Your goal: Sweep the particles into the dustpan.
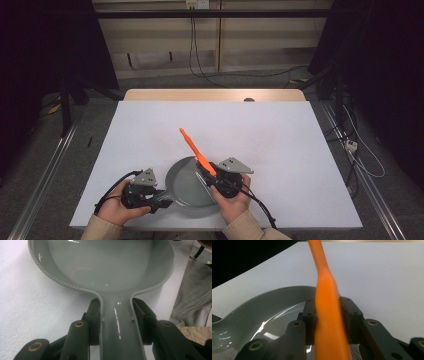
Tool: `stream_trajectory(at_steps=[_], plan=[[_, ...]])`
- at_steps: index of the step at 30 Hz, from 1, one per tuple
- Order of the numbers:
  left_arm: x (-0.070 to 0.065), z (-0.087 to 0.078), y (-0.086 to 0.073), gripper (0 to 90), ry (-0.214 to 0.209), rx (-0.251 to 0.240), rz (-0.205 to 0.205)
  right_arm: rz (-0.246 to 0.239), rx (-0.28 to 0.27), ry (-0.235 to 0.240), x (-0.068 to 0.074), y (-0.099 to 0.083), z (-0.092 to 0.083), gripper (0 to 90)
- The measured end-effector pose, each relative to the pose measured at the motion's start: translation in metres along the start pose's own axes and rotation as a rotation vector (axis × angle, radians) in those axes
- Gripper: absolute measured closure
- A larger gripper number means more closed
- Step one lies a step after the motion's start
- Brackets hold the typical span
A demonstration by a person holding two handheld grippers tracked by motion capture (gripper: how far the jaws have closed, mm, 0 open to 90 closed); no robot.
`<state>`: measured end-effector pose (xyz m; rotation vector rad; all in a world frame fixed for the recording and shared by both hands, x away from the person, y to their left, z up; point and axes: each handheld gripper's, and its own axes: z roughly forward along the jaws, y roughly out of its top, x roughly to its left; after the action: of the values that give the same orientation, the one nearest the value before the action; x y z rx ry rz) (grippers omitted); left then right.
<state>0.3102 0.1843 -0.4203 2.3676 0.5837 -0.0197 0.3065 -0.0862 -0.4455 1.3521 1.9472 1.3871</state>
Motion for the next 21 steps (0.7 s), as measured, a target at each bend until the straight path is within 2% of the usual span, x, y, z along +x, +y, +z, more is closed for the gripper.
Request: stream_trajectory(at_steps=[6,10,14,17,19,21], plan=[[0.0,0.001,-0.001,62.4,0.0,-0.002,-0.009,-0.009,-0.012,-0.003,0.005,0.0,-0.001,68.5],[0.001,0.002,-0.002,62.4,0.001,0.008,-0.001,-0.003,-0.026,0.033,0.012,0.004,-0.002,68.7],[0.001,0.003,-0.003,62.4,0.002,0.006,-0.005,-0.055,-0.018,0.051,0.027,0.005,0.004,68.9],[0.001,0.004,-0.005,62.4,-0.001,0.005,-0.006,-0.058,-0.01,0.08,0.037,0.005,0.008,69.3],[0.001,0.004,-0.005,62.4,-0.002,-0.003,-0.012,-0.081,-0.011,0.085,0.04,0.005,0.009,69.7],[0.002,0.003,-0.006,62.5,0.0,-0.005,-0.012,-0.071,-0.02,0.1,0.04,0.007,0.01,70.0]])
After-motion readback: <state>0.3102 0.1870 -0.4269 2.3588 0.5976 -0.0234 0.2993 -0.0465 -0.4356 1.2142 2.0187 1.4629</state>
